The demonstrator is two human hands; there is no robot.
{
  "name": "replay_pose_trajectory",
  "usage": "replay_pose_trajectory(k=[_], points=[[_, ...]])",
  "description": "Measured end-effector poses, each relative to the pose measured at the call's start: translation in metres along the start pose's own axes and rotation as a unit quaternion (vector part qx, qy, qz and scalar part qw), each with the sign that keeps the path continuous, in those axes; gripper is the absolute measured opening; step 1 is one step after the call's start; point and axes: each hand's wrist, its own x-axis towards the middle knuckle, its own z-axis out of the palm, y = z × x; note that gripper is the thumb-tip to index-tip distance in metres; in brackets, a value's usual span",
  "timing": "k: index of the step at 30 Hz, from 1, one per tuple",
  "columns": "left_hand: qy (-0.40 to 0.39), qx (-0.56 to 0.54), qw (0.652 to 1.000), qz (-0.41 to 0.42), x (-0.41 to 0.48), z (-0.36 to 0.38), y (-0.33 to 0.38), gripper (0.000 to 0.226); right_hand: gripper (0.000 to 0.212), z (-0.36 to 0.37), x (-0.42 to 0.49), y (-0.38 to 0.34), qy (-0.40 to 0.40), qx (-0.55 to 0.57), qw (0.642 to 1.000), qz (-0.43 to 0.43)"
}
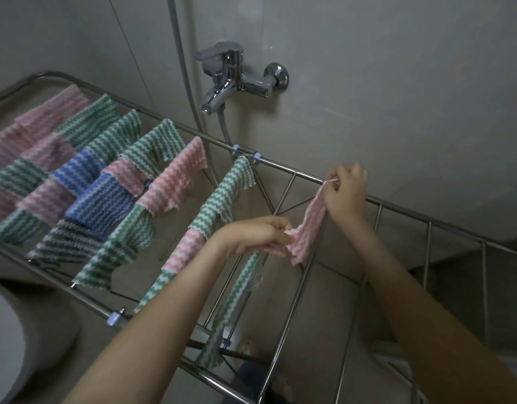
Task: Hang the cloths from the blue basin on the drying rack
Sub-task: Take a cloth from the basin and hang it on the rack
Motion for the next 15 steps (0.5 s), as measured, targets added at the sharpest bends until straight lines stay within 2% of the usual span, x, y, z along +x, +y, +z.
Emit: replay_pose_trajectory(k=[7,11,15], points=[[0.092,0.031,0.995,-0.005,-0.011,-0.014,-0.025,0.020,0.031,0.025,-0.009,-0.001,-0.133,0.020,0.991,-0.012],[0.126,0.044,0.991,-0.016,-0.026,-0.029,-0.039,0.014,0.018,0.046,-0.012,-0.015,-0.180,0.016,0.983,-0.031],[0.197,0.030,0.980,-0.020,-0.038,-0.045,-0.044,0.019,0.014,0.069,-0.008,-0.026,-0.200,0.012,0.978,-0.056]])
